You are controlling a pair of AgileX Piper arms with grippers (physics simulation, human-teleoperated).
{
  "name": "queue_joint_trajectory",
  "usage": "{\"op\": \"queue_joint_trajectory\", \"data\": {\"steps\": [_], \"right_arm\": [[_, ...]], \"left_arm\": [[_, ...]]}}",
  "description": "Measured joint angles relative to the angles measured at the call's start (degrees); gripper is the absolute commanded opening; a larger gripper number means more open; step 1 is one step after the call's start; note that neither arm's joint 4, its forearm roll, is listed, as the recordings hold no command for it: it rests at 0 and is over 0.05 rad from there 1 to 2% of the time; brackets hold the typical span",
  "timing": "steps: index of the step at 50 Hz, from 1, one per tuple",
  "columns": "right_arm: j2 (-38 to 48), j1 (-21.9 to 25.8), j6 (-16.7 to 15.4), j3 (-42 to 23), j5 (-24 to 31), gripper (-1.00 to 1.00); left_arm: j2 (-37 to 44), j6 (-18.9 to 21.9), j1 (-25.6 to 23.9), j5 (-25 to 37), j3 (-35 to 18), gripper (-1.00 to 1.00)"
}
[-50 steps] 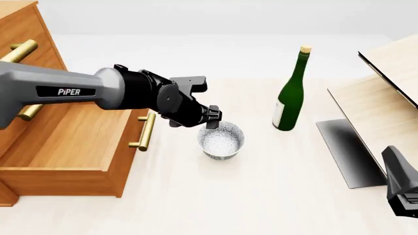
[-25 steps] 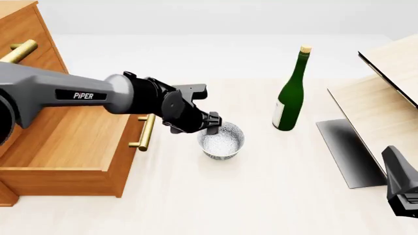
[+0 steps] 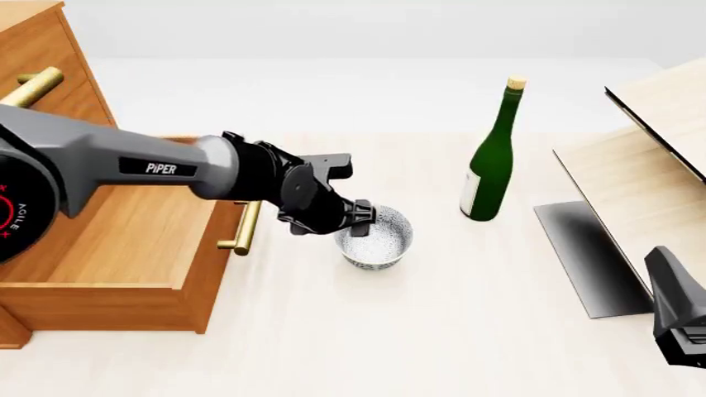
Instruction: Put the bowl in the bottom drawer of the cabinet and close it.
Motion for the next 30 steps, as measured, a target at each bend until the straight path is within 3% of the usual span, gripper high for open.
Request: {"op": "queue_joint_trajectory", "data": {"steps": [3,4,30], "right_arm": [[0.00,0.00,0.00,0.00,0.00,1.00],[0.00,0.00,0.00,0.00,0.00,1.00],[0.01,0.01,0.00,0.00,0.00,1.00]], "left_arm": [[0.21,-0.05,-0.05,-0.07,0.05,1.00],[0.26,-0.07,-0.07,-0.10,0.07,-1.00],[-2.87,-0.09,-0.64,-1.44,2.66,-1.00]]}}
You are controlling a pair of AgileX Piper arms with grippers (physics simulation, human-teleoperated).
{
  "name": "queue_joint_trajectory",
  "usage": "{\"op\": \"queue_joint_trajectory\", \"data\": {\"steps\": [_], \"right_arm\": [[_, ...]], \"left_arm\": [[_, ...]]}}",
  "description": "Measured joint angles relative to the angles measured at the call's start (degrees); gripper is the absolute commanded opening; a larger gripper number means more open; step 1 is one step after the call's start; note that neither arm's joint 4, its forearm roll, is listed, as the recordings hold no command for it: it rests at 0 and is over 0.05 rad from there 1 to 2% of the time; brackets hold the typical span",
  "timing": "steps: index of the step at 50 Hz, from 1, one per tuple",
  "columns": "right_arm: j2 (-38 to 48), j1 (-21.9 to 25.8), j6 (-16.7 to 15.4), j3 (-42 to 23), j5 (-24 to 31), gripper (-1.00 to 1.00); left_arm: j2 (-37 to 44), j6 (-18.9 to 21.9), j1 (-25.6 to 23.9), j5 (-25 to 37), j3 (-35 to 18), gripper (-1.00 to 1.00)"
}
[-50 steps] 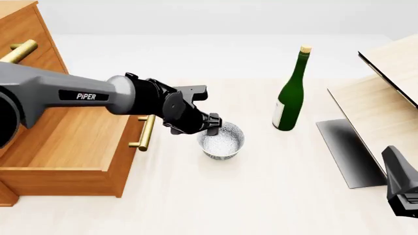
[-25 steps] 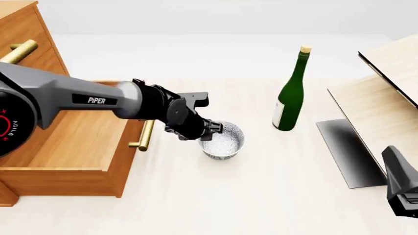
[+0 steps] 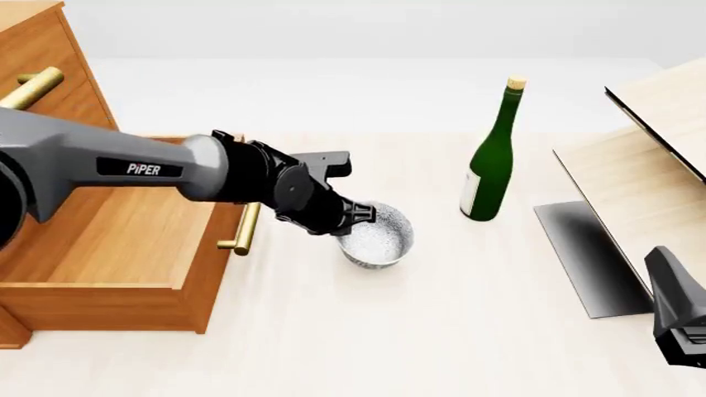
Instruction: Put the bowl in the bottom drawer of the cabinet and close it.
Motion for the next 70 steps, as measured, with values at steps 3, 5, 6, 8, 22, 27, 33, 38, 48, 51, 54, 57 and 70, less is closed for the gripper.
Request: {"op": "queue_joint_trajectory", "data": {"steps": [3,5,6,8,22,27,33,38,48,51,54,57,70], "right_arm": [[0.00,0.00,0.00,0.00,0.00,1.00],[0.00,0.00,0.00,0.00,0.00,1.00],[0.00,0.00,0.00,0.00,0.00,1.00],[0.00,0.00,0.00,0.00,0.00,1.00],[0.00,0.00,0.00,0.00,0.00,1.00],[0.00,-0.01,0.00,0.00,0.00,1.00],[0.00,-0.01,0.00,0.00,0.00,1.00],[-0.01,-0.01,0.00,0.00,0.00,1.00],[-0.01,-0.01,0.00,0.00,0.00,1.00],[-0.01,-0.01,0.00,0.00,0.00,1.00],[-0.01,-0.01,0.00,0.00,0.00,1.00],[0.00,-0.01,0.00,0.00,0.00,1.00],[0.00,-0.01,0.00,0.00,0.00,1.00]], "left_arm": [[-0.23,-0.02,-0.05,-0.07,0.23,-1.00],[-0.35,-0.03,-0.07,-0.11,0.34,-1.00],[-0.40,-0.04,-0.08,-0.12,0.39,-1.00],[-0.48,-0.05,-0.10,-0.15,0.48,-1.00],[-3.70,0.86,0.06,-0.43,2.21,-1.00],[-5.12,1.35,0.26,-0.31,2.88,-1.00],[-6.88,1.91,0.48,-0.09,3.81,-1.00],[-8.39,2.38,0.74,0.19,4.56,-1.00],[-11.19,3.42,1.45,0.84,5.90,-1.00],[-11.94,3.83,1.79,1.01,6.23,-1.00],[-12.65,4.22,2.17,1.15,6.55,-1.00],[-13.34,4.63,2.56,1.28,6.87,-1.00],[-16.10,6.27,4.13,1.63,8.26,-1.00]]}}
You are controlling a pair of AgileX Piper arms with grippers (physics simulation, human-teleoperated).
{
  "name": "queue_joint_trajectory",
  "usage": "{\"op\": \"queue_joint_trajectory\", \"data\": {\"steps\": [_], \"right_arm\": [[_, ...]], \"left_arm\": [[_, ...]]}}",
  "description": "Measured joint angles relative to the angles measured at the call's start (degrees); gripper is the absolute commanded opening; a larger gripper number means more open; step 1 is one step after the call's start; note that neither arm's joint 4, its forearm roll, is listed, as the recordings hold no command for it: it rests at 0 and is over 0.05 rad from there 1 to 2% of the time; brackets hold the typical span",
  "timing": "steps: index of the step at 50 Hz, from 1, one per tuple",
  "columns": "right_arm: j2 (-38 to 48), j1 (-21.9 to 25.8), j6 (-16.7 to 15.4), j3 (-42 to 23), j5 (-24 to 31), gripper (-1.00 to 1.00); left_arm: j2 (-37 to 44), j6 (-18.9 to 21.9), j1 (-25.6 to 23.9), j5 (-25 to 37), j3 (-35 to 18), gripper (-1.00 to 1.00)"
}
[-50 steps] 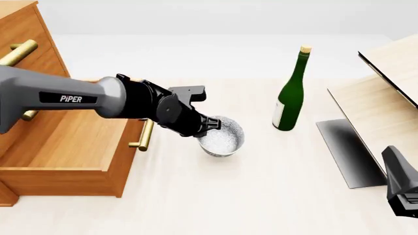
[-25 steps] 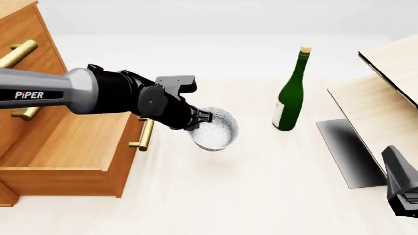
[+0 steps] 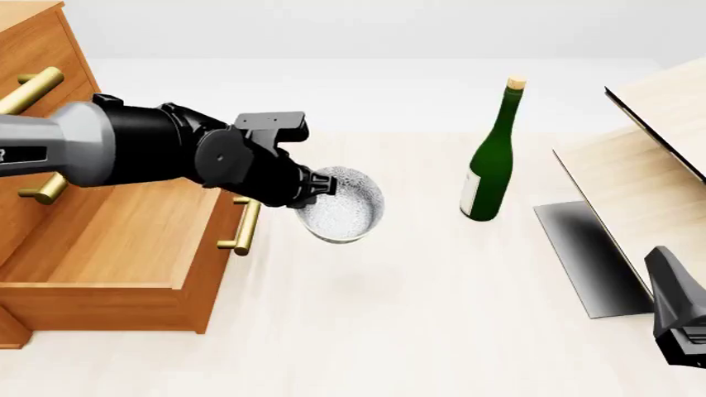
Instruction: Put the bowl in the bottom drawer of the cabinet and close it.
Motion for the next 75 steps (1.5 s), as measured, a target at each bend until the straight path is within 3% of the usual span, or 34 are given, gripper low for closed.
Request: {"op": "queue_joint_trajectory", "data": {"steps": [75], "right_arm": [[-0.01,0.00,0.00,0.00,0.00,1.00]], "left_arm": [[-12.90,2.99,1.13,2.86,6.30,-1.00]]}}
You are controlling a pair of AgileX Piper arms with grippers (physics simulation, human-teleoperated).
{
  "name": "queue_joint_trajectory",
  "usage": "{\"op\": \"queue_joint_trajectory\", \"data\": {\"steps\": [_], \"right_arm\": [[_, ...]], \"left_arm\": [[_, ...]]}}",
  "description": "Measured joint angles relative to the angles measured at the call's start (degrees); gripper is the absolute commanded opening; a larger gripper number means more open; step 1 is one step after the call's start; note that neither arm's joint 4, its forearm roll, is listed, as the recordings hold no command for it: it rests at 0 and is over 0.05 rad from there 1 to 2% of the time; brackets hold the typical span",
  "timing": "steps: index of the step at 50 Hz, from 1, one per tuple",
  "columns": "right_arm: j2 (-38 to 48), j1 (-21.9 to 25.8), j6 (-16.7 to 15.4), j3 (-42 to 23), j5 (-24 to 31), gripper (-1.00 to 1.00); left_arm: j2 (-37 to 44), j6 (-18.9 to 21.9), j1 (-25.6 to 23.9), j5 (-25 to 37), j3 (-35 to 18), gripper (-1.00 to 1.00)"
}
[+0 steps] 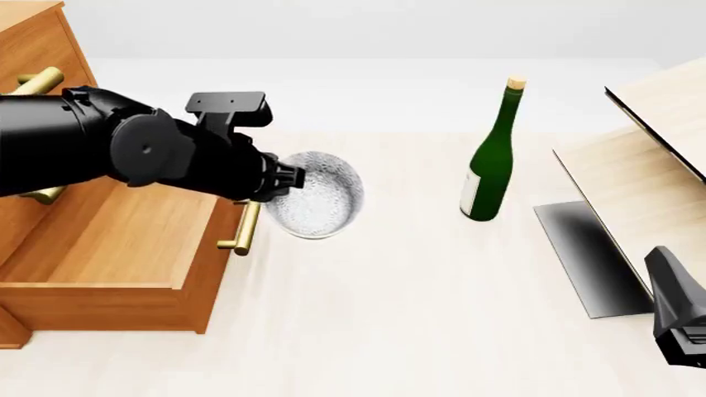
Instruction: Put the bowl in the bottom drawer of the cabinet and close it.
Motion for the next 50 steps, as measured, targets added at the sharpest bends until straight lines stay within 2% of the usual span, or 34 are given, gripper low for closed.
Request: {"op": "queue_joint_trajectory", "data": {"steps": [50], "right_arm": [[0.00,0.00,0.00,0.00,0.00,1.00]], "left_arm": [[-12.21,1.33,2.76,4.17,4.83,-1.00]]}}
